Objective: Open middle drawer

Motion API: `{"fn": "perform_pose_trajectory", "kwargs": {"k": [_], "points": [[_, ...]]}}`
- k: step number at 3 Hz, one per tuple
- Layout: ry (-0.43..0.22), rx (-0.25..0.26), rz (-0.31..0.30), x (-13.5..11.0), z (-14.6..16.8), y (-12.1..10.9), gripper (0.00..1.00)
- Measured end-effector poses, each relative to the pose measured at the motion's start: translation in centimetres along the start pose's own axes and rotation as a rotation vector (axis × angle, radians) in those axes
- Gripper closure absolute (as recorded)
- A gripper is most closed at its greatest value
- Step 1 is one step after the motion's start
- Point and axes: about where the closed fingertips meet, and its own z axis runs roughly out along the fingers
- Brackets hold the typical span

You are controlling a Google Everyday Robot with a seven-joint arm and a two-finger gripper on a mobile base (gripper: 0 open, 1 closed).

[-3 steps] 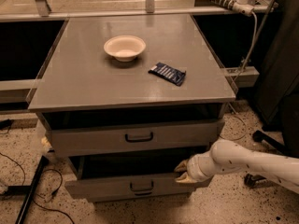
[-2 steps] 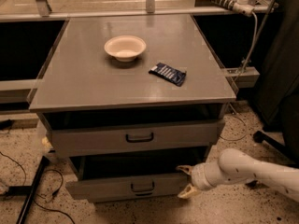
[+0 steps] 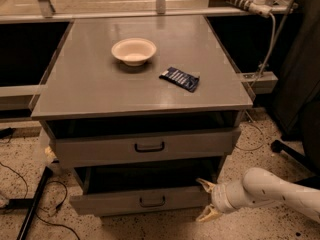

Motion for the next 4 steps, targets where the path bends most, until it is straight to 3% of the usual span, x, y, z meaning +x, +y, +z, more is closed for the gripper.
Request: {"fn": "perform_pose_trajectory", "kwargs": {"k": [2,3,4], "points": [[0.000,0.000,0.000,-0.86,-1.13,-0.20,0.86],[0.000,0.000,0.000,-0.99,-1.29,-0.22,1.00],[0.000,0.000,0.000,-0.99,-1.29,-0.22,0.81]]}}
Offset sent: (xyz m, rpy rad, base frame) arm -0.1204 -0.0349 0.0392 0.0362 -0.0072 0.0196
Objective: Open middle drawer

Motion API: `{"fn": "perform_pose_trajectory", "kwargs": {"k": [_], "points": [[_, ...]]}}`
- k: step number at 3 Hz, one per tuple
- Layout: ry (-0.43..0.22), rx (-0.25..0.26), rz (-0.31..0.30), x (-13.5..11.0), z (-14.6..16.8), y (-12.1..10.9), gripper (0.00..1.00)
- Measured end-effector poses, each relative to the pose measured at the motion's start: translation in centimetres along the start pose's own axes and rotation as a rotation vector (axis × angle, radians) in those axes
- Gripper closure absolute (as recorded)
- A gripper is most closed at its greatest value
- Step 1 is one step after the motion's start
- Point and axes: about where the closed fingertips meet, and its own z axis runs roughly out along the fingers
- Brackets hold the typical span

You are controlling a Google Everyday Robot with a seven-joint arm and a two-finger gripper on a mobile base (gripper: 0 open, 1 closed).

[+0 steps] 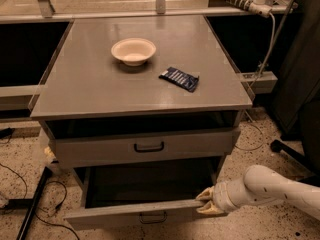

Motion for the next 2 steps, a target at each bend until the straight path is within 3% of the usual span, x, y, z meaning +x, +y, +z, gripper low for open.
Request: {"fn": "perform_pose_trajectory", "kwargs": {"k": [2], "points": [[0.000,0.000,0.000,0.01,0.01,0.04,0.34]]}}
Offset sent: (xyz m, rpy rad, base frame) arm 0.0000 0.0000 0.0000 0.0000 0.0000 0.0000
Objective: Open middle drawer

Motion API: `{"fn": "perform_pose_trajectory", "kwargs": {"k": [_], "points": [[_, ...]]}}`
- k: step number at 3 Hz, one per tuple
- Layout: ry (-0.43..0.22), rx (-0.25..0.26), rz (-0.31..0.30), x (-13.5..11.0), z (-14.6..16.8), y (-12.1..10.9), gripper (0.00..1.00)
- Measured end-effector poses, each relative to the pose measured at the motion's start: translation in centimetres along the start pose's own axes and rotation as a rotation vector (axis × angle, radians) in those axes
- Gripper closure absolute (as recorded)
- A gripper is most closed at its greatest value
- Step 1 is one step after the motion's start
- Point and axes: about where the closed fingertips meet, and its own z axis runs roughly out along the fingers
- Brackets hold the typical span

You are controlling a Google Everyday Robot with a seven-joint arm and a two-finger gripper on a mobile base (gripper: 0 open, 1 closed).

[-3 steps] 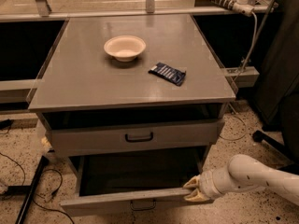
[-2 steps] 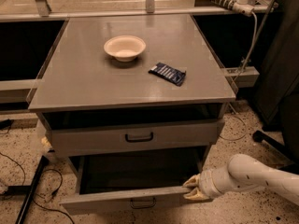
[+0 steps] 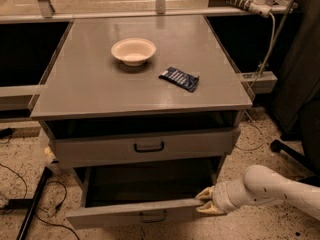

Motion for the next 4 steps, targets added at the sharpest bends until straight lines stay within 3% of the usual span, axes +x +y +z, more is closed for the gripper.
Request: {"fn": "perform_pose_trajectory", "kwargs": {"k": [1,2,3,4], "points": [[-0.002,-0.013,-0.003,0.2,0.0,1.1,0.11],[-0.004,-0.005,0.023,1.9,-0.5,5.9,0.15],[-0.017,-0.001,0.052,2.7,-0.8,8.6,0.38],[-0.017,-0.001,0.052,2.3,-1.3,8.4,0.62]]}}
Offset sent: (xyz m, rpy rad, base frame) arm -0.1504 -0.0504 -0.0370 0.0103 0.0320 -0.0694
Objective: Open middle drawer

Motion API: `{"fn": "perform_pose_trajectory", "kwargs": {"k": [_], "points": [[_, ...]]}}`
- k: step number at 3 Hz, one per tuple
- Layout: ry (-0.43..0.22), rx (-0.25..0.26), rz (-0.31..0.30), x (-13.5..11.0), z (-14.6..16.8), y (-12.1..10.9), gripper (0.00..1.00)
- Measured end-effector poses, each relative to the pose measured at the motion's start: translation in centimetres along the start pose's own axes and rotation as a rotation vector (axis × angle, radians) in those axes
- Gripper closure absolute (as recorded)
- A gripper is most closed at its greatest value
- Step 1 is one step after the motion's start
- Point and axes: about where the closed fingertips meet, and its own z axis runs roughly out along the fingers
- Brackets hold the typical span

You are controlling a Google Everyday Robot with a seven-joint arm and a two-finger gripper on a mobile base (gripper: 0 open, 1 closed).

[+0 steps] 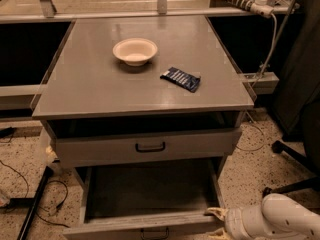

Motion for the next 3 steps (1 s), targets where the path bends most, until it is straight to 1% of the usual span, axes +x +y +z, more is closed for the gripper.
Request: {"fn": "perform_pose_trajectory", "kwargs": {"k": [1,2,3], "points": [[0.000,0.000,0.000,-0.50,-0.62,-0.16,0.85],[0.000,0.000,0.000,-0.66,-0.87,-0.19,1.00],[0.000,0.000,0.000,-0.66,-1.04,-0.21,0.83]]}}
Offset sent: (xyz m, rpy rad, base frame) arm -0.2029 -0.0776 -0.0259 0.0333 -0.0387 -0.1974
